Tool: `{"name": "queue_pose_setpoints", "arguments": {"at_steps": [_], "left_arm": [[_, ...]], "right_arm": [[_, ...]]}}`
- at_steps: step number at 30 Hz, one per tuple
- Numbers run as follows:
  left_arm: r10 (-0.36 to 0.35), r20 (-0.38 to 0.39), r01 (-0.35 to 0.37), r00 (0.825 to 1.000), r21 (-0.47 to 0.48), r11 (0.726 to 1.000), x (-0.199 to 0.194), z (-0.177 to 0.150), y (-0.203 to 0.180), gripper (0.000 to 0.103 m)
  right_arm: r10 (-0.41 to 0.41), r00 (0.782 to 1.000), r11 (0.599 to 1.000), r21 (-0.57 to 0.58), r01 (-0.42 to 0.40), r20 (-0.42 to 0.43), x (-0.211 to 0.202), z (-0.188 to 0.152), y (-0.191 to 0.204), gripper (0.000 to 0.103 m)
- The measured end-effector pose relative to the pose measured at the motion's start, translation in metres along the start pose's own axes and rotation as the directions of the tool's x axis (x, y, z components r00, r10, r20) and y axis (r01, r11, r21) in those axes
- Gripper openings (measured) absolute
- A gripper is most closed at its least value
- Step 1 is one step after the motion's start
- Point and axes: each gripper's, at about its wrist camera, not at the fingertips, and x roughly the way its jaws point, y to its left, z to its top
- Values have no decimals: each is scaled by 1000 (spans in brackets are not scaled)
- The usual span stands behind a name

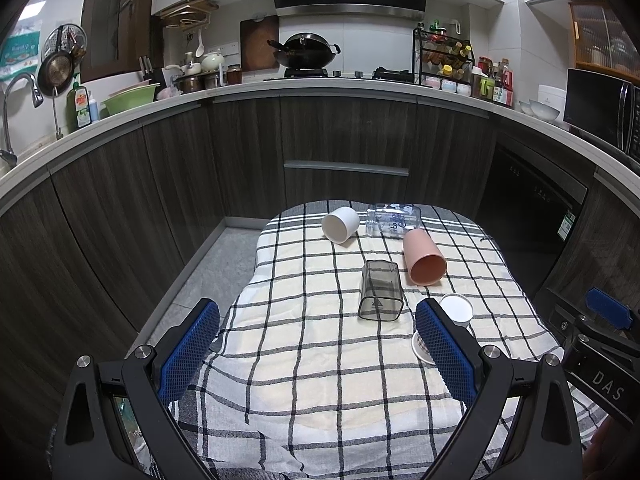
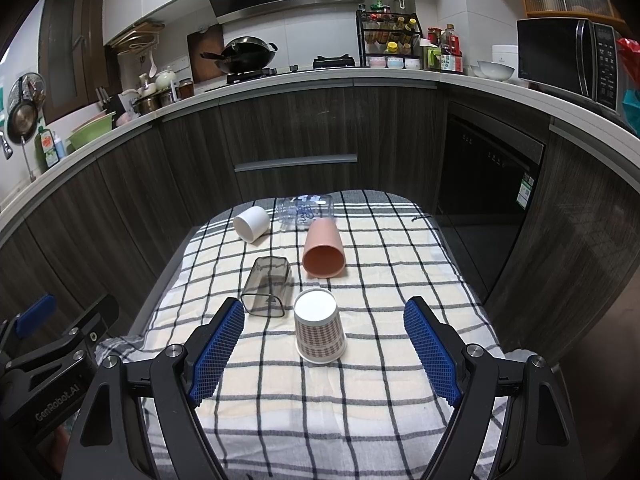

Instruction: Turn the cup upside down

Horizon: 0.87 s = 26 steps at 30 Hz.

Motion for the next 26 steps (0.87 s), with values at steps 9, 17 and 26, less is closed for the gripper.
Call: {"name": "queue_pose_setpoints", "arguments": {"at_steps": [9, 17, 26], "left_arm": [[4, 4, -4, 1000, -4, 1000, 0, -1, 1, 101], [10, 0, -10, 1000, -17, 1000, 1, -3, 1, 103], [4, 3, -4, 1000, -14, 1000, 0, -3, -1, 103]], "right_arm": [[0, 1000, 1000, 0, 0, 0, 0, 0, 1, 82], [-1, 1000, 1000, -1, 1, -2, 0, -1, 2, 82], [1, 1000, 1000, 2, -1, -3, 0, 0, 1, 82]]}}
